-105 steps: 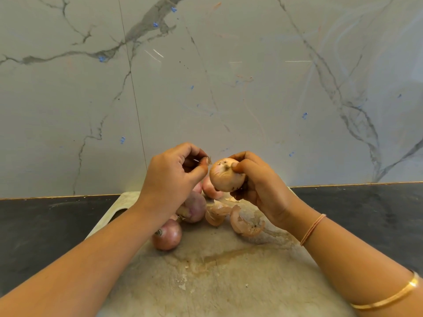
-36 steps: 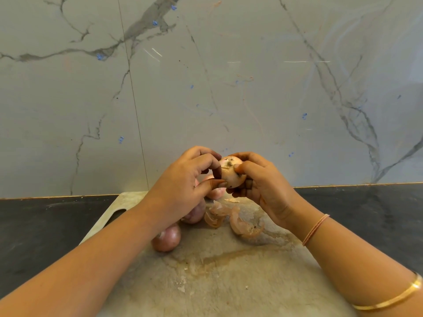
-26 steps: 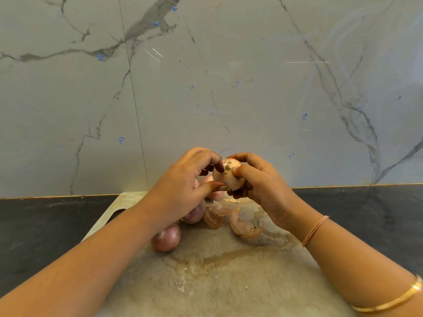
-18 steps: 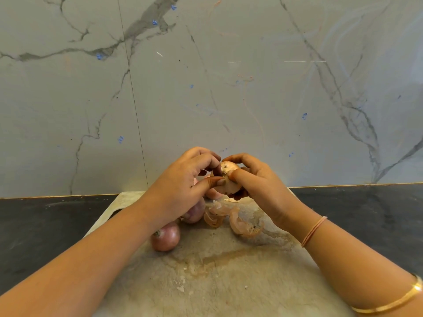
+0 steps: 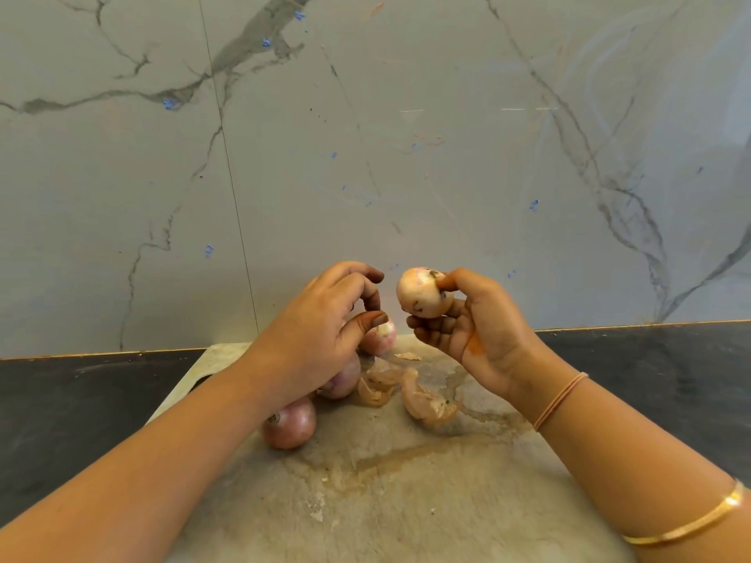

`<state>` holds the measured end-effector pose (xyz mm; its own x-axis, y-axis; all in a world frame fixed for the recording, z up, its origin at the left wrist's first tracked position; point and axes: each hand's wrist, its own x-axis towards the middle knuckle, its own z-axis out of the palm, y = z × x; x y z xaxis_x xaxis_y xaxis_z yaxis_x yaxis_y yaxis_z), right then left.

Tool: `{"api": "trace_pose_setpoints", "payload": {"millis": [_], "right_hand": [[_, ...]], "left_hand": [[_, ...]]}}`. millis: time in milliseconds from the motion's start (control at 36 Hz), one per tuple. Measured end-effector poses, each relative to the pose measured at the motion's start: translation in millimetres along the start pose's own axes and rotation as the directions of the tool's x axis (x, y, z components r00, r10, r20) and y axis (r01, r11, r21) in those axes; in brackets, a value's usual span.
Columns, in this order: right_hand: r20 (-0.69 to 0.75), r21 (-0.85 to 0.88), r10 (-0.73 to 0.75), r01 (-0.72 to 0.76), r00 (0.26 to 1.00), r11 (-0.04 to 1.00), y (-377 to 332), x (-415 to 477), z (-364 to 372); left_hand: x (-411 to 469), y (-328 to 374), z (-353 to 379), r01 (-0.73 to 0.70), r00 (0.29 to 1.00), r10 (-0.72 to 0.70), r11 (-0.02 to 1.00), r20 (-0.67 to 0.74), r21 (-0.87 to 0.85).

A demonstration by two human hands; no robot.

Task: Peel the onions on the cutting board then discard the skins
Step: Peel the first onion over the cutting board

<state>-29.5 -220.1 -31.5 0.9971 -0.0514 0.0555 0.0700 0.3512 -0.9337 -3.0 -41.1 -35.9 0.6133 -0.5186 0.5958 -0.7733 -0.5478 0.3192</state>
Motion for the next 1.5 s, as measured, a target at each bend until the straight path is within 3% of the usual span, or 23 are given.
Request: {"api": "trace_pose_setpoints", "payload": {"millis": [83,194,417,667,944,1306,1500], "right_hand": [[0.009,-0.037,-0.003,0.003,1.0,0.999,1,-1,0],[0.065,-0.115,-0.045,0.052,0.997,0.992,5,-2,4],[0.192,-0.065,-0.06,0.074,0.979,0.995,2,-5,7],[0.248,-0.238,-0.091,0.151,0.964,0.959,4,-9,8],[0.283,-0.254,-0.079,0.154,0.956,0.955,3,-11,8],[0.283,-0.293,-0.05,0.136,0.958,0.946,4,-11,7],[0.284,-0.318,-0.069,0.162,0.956,0.934,5,-11,7]], "left_hand": [[0,-1,0,0.005,1.0,-0.005,1.0,-0.029,0.014],[-1,4,0,0.059,0.993,-0.068,0.994,-0.098,-0.09],[-5,15,-3,0.11,0.991,-0.126,0.963,-0.048,-0.246],[-5,16,-5,0.163,0.973,-0.212,0.916,-0.096,-0.365],[-4,14,-7,0.118,0.978,-0.167,0.935,-0.123,-0.333],[-2,4,-8,0.096,0.963,-0.121,0.989,-0.24,-0.111],[-2,5,-5,0.09,0.958,-0.133,0.98,-0.255,-0.175]]}}
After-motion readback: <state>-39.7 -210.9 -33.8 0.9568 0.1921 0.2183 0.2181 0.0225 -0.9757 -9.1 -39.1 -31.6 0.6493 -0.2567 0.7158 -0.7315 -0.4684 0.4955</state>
